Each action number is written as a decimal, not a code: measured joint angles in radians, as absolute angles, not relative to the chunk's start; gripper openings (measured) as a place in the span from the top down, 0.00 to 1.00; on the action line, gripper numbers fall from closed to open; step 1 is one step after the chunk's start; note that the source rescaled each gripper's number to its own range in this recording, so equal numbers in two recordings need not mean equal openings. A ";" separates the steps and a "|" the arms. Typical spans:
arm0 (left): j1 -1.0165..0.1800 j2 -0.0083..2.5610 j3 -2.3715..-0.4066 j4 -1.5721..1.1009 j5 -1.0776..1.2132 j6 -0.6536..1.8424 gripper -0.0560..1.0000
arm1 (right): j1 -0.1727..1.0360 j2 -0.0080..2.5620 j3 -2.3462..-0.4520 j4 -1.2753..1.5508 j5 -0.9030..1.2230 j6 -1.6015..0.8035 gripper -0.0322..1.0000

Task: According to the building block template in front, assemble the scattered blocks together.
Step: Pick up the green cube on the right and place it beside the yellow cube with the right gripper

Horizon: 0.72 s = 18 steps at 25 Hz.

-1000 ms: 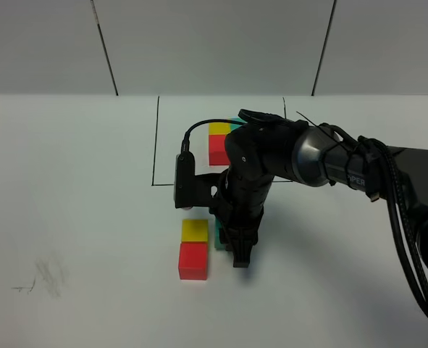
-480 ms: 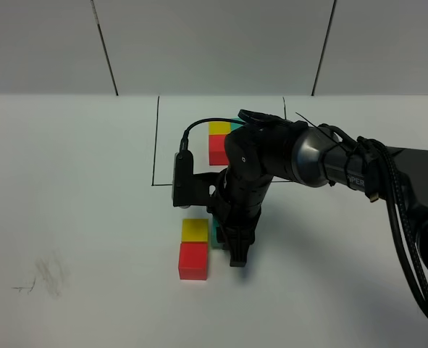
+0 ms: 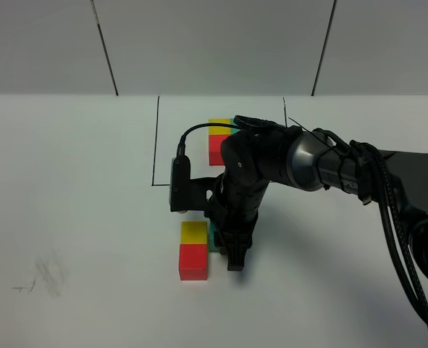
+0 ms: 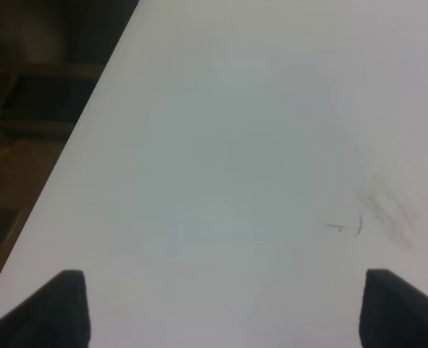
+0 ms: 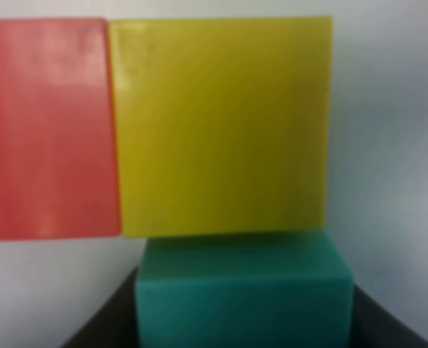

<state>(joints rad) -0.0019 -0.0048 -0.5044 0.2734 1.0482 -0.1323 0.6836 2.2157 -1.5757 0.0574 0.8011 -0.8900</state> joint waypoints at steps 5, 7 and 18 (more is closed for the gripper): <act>-0.002 -0.005 -0.504 0.273 1.048 -0.132 0.17 | 0.684 2.216 -1.576 0.057 0.798 -0.890 0.52; -0.002 -0.005 -0.504 0.273 1.048 -0.132 0.17 | 0.684 2.216 -1.576 0.059 0.797 -0.890 0.52; -0.002 -0.005 -0.504 0.273 1.048 -0.132 0.17 | 0.684 2.234 -1.576 0.065 0.787 -0.890 0.52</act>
